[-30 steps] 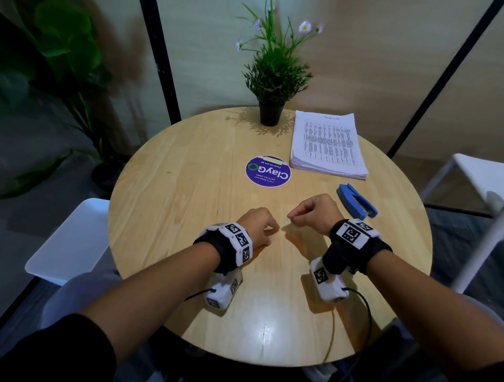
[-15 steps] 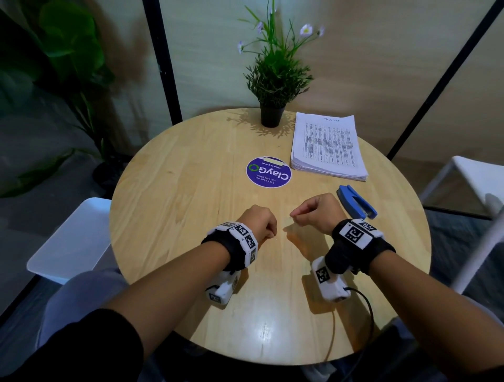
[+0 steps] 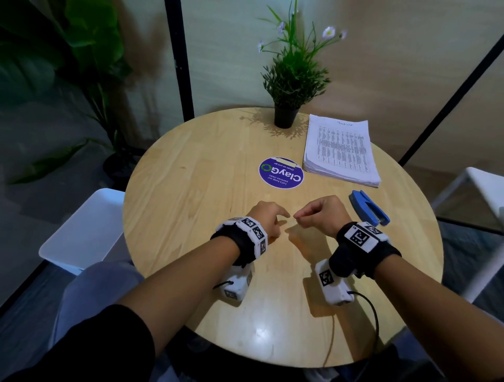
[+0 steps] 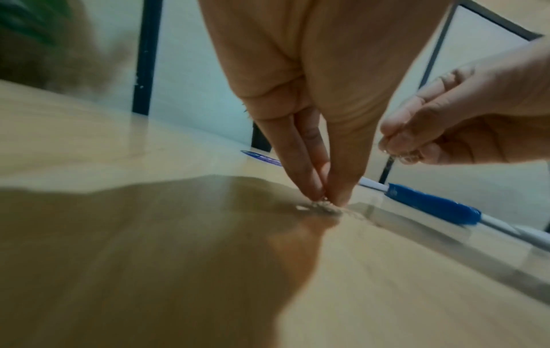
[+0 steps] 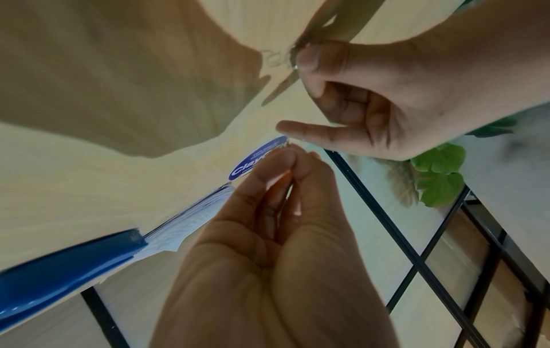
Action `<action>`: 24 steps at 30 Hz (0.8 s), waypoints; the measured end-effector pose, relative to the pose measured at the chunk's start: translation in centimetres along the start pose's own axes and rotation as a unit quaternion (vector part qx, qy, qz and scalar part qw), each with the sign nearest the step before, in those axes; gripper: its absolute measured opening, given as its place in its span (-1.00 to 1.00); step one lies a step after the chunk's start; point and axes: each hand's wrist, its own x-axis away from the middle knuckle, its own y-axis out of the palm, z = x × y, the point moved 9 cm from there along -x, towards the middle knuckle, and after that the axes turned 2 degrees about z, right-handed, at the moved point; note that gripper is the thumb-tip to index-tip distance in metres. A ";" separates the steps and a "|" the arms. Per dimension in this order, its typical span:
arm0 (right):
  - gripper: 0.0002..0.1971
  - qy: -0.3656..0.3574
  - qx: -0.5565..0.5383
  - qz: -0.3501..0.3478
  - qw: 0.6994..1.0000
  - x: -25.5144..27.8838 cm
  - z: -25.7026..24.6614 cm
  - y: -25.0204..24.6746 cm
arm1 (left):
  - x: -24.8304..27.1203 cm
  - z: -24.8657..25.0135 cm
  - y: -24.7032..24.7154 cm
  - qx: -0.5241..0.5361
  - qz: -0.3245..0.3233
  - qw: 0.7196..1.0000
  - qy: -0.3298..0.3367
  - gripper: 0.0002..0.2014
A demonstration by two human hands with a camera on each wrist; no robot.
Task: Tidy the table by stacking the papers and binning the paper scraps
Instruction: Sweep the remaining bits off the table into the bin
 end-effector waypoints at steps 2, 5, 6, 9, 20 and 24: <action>-0.82 -0.005 0.001 -0.008 1.000 -0.1 -0.8 1.0 | 0.4 -1.3 -1.4 0.059 0.025 0.998 -0.024 -0.65; -0.82 -0.013 0.000 -0.025 1.000 -0.4 -2.6 3.1 | 1.2 -3.4 -4.8 0.107 0.068 0.991 -0.035 -0.73; -0.81 -0.018 -0.002 -0.032 0.999 -0.5 -3.3 4.0 | 1.6 -4.1 -6.1 0.121 0.081 0.989 -0.036 -0.74; -0.82 -0.037 -0.003 -0.062 0.997 -0.9 -6.2 7.3 | 3.2 -6.4 -10.3 0.160 0.117 0.979 -0.044 -0.77; -0.92 -0.120 0.009 -0.171 0.978 -3.2 -19.2 24.3 | 10.5 -22.0 -22.3 0.109 0.218 0.962 -0.124 -0.80; -0.92 -0.144 0.010 -0.195 0.970 -4.7 -23.1 30.3 | 13.4 -29.5 -24.4 0.112 0.271 0.939 -0.182 -0.81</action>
